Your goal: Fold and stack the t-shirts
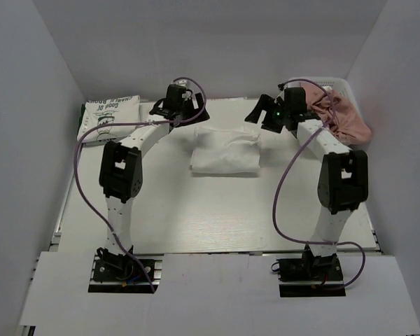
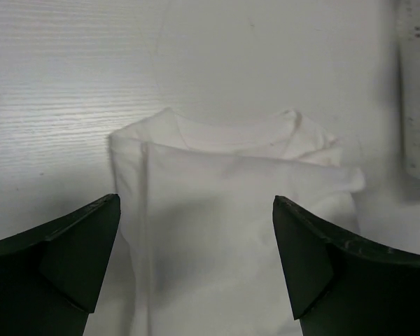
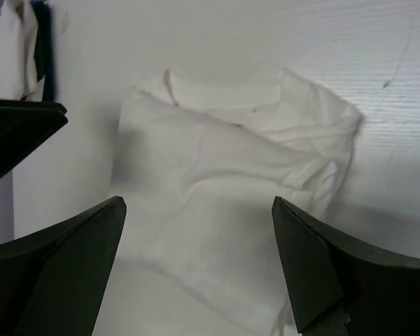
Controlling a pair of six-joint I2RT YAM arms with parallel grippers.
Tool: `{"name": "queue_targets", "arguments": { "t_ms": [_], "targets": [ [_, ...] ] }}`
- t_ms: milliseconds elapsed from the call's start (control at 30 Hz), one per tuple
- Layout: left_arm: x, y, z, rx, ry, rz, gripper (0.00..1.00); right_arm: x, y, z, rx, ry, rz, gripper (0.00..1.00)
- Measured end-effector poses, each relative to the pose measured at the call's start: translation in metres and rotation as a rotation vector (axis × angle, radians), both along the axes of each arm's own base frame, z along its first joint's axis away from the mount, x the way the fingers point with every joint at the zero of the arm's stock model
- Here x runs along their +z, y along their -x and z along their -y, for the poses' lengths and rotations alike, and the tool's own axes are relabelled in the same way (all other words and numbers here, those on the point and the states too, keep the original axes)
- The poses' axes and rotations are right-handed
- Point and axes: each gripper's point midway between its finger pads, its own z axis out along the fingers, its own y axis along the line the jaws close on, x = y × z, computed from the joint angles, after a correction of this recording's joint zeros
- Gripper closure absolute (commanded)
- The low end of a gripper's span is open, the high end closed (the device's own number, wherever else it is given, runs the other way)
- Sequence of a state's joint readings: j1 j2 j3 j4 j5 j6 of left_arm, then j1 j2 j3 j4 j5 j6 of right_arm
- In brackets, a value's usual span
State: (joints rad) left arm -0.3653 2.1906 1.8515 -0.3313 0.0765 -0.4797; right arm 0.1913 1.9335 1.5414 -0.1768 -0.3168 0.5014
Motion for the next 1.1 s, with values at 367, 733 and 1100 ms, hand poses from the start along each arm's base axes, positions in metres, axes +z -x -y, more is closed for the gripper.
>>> {"name": "queue_targets", "arguments": {
  "t_ms": [367, 733, 1100],
  "targets": [
    [0.01, 0.022, 0.044, -0.172, 0.166, -0.008, 0.0, -0.021, 0.041, -0.036, 0.153, -0.098, -0.043, 0.09],
    [-0.069, -0.019, 0.038, -0.093, 0.142, -0.093, 0.0, -0.099, -0.041, -0.035, 0.073, -0.115, -0.143, 0.09],
    [-0.057, -0.028, 0.021, -0.029, 0.062, -0.076, 0.0, -0.083, -0.037, -0.029, 0.093, -0.055, -0.123, 0.09]
  ]
}}
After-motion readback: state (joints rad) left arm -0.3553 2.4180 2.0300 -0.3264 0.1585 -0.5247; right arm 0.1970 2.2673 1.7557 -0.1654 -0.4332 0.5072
